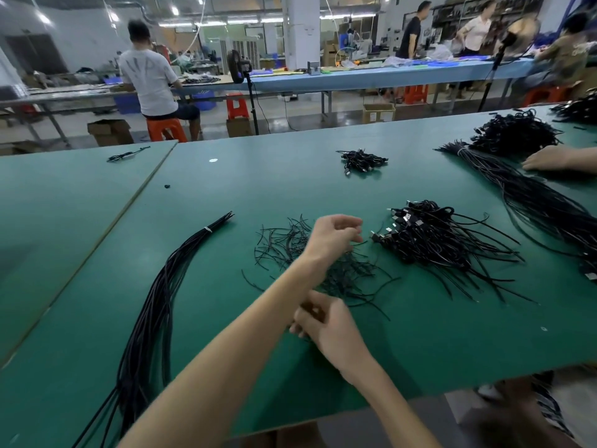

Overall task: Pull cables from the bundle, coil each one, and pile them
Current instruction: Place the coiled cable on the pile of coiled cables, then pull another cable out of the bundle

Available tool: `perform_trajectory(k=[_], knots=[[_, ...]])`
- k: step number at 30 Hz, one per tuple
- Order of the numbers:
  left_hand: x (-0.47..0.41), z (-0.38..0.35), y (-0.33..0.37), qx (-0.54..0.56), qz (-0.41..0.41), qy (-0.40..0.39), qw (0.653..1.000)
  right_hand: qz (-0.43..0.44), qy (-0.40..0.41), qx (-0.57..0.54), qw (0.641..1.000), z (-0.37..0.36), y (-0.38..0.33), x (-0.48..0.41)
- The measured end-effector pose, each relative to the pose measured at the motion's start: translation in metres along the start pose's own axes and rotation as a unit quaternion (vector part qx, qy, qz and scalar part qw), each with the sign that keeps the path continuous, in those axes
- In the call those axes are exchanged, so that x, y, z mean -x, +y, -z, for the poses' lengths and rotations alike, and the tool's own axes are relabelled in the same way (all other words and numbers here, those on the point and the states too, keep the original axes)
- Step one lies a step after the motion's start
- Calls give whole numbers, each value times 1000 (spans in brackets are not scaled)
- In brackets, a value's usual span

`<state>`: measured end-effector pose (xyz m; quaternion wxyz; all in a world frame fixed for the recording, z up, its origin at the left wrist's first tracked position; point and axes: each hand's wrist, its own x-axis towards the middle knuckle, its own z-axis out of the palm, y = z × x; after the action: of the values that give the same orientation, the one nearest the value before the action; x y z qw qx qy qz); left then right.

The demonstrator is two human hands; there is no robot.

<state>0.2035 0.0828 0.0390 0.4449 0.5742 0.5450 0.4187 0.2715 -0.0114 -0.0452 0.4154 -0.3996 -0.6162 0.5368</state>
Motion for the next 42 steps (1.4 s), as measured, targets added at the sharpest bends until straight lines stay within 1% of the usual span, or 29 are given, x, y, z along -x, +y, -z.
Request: perform_trajectory(k=[2, 4, 6, 8, 9, 11, 13, 15, 17, 20, 21, 23, 26, 27, 30, 32, 35, 37, 40, 42], knots=[[10, 42, -4, -39, -7, 56, 998, 6, 2, 4, 1000, -4, -2, 0], [17, 83, -18, -111, 3, 122, 986, 25, 8, 24, 999, -7, -3, 0], [25, 122, -34, -201, 18, 174, 964, 43, 9, 41, 998, -8, -3, 0], [38, 156, -54, -274, 23, 213, 937, 75, 16, 95, 992, -9, -4, 2], [44, 172, -65, -303, 17, 231, 924, 104, 19, 156, 982, -11, -5, 3], [55, 200, -89, -355, 18, 257, 899, 168, 13, 286, 943, -20, -5, 7], [60, 222, -111, -401, 45, 263, 876, 225, 15, 392, 892, -28, -4, 10], [61, 238, -129, -426, 89, 263, 861, 265, 18, 452, 852, -33, -3, 10], [61, 244, -140, -425, 124, 275, 854, 275, 24, 469, 839, -37, -3, 8], [58, 243, -147, -416, 116, 292, 853, 263, 28, 494, 828, -46, -6, -3], [57, 242, -148, -418, 112, 294, 852, 246, 18, 502, 829, -51, -9, -10], [58, 241, -150, -424, 100, 303, 848, 199, -15, 486, 851, -65, -15, -26], [61, 241, -152, -413, 66, 327, 847, 119, -43, 396, 909, -100, -23, -53], [62, 241, -152, -404, 56, 337, 848, 88, -48, 369, 924, -113, -25, -61], [64, 245, -153, -361, 39, 365, 857, -24, -54, 291, 955, -151, -29, -86], [67, 248, -153, -294, 26, 392, 871, -83, -52, 212, 972, -172, -31, -98], [73, 256, -152, -167, 9, 428, 888, -110, -67, 155, 980, -194, -35, -109], [77, 258, -153, -101, 1, 424, 900, -124, -81, 138, 979, -205, -38, -114], [78, 259, -154, -57, -10, 403, 913, -152, -82, 111, 979, -214, -38, -123], [78, 259, -155, -43, -22, 398, 916, -173, -76, 68, 980, -217, -37, -128]])
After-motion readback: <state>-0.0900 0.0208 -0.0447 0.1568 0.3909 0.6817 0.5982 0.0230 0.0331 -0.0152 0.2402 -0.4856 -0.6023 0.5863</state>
